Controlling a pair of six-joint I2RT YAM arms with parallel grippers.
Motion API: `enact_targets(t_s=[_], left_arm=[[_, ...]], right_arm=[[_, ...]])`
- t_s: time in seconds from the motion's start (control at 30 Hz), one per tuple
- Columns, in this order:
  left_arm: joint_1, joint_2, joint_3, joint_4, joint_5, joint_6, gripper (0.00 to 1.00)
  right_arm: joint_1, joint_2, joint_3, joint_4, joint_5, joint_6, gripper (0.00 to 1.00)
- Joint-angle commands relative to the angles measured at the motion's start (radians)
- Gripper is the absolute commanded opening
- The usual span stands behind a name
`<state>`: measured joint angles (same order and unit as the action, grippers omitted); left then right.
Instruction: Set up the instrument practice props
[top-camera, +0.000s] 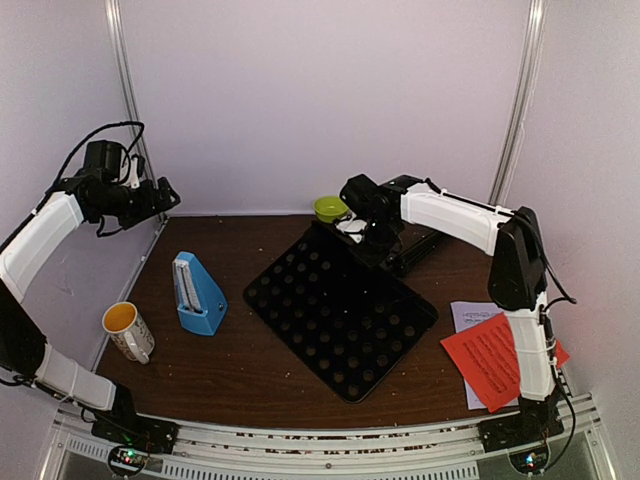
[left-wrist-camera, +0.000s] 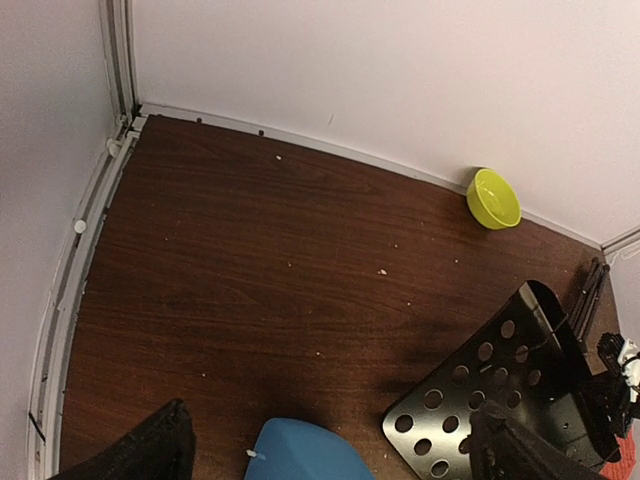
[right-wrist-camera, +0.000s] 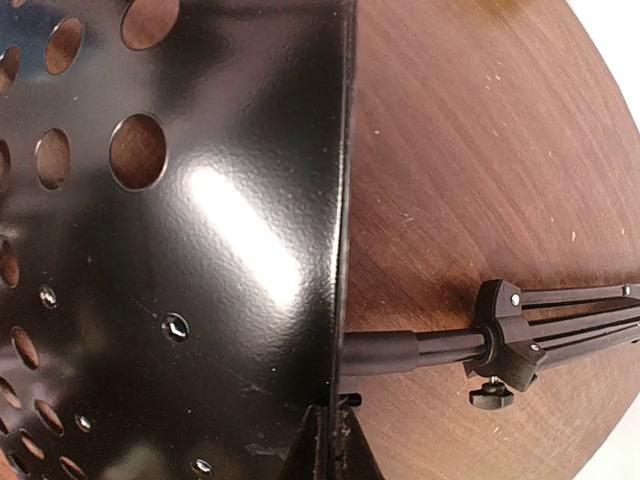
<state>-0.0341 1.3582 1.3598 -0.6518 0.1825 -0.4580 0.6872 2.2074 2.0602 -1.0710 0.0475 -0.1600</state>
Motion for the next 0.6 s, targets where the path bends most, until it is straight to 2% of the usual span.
enact_targets(t_s=[0.0,0.2,0.43,0.57], left_arm=[[0.009,-0.047,-0.013,0.057,-0.004,0.000,0.98],[0.008,-0.089,-0.004,0.081,-0.036,-0.004,0.98],[0.008,-0.165,-0.004,0.137,-0.084,0.012,0.98],[0.008,-0.184,0.042,0.117,-0.132,0.054,0.98]], right_arm=[[-0.009,-0.044,0.099,0.016,-0.003,0.055,0.00],[-0.035,-0.124,0.227,0.097,-0.029,0.171,0.00],[-0.081,-0.288,0.230,0.341,-0.066,0.391,0.00],[-0.109,-0.371,0.229,0.467,-0.081,0.533,0.00]])
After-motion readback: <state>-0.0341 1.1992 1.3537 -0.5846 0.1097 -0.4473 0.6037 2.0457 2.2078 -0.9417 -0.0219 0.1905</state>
